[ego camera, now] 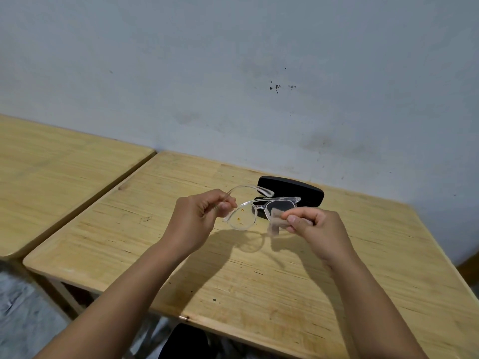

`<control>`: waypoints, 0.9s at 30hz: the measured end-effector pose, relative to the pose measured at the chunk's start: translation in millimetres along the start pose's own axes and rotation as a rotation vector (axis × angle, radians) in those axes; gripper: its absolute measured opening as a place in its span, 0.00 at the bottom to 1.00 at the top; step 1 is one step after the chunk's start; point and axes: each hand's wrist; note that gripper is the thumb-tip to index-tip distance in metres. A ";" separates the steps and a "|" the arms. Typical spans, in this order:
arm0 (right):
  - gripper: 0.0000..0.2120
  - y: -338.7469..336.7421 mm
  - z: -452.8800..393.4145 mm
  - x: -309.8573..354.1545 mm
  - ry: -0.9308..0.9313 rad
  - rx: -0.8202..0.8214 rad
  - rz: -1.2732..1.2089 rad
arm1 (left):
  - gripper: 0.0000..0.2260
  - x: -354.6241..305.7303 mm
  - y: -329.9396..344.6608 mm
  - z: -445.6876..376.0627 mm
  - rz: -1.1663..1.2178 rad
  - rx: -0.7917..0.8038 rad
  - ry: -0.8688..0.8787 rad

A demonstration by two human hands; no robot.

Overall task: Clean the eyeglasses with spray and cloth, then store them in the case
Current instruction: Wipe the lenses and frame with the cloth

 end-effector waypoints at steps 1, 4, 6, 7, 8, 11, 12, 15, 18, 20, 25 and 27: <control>0.13 4.8 2.3 -2.1 -0.025 -0.108 -0.040 | 0.12 -0.3 1.3 1.6 0.011 0.003 0.002; 0.12 24.4 8.3 -14.5 -0.124 -0.414 -0.195 | 0.10 -3.2 9.3 7.2 0.046 0.003 0.015; 0.09 37.6 11.4 -18.1 -0.157 -0.547 -0.320 | 0.10 -6.6 16.1 11.8 0.074 -0.003 0.028; 0.09 42.0 11.8 -18.5 -0.160 -0.584 -0.365 | 0.10 -8.7 18.9 13.8 0.086 -0.006 0.033; 0.08 44.1 11.6 -18.6 -0.155 -0.596 -0.404 | 0.11 -10.7 20.7 15.2 0.094 -0.008 0.035; 0.08 42.0 13.0 -17.1 -0.119 -0.511 -0.421 | 0.11 -13.0 20.8 16.6 0.098 -0.025 0.028; 0.09 39.9 13.8 -17.7 -0.093 -0.462 -0.388 | 0.10 -12.2 19.4 15.7 0.094 -0.032 0.023; 0.09 31.7 17.1 -17.7 -0.004 -0.273 -0.299 | 0.09 -8.2 14.7 12.5 0.062 -0.037 0.015; 0.12 21.0 17.1 -10.7 0.075 -0.091 -0.263 | 0.09 -5.4 11.8 10.6 0.033 -0.024 0.015; 0.12 12.1 15.1 -5.5 0.129 -0.002 -0.210 | 0.09 -4.1 10.4 10.8 0.018 -0.006 0.011; 0.13 -2.3 10.5 1.3 0.202 0.126 -0.131 | 0.08 -2.5 9.7 8.8 0.024 0.022 -0.030; 0.13 -1.3 11.1 -0.1 0.197 0.088 -0.156 | 0.08 -4.1 12.5 8.6 0.027 0.010 -0.065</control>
Point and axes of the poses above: each hand's wrist, its own z-axis away from the middle knuckle, its own y-axis out of the palm, x = y × z, and after that the axes turned 15 degrees about -z, right-handed
